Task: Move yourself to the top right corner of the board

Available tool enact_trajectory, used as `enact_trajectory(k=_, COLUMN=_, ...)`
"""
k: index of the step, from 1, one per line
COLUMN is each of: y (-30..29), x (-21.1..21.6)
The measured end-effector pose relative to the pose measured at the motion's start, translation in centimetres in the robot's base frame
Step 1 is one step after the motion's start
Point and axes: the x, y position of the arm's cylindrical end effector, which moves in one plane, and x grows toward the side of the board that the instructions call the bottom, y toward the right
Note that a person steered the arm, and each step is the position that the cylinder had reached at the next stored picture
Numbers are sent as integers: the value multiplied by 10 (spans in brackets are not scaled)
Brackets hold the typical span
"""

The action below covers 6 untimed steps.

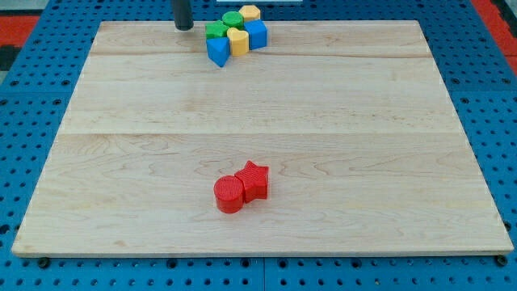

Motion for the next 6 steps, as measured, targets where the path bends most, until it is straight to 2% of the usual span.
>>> enact_trajectory(k=1, y=-18, x=81)
enact_trajectory(k=2, y=49, x=129)
enact_trajectory(k=3, y=193, x=138)
enact_trajectory(k=4, y=336, x=109)
enact_trajectory(k=5, y=409, x=2)
enact_trajectory(k=6, y=408, x=-27)
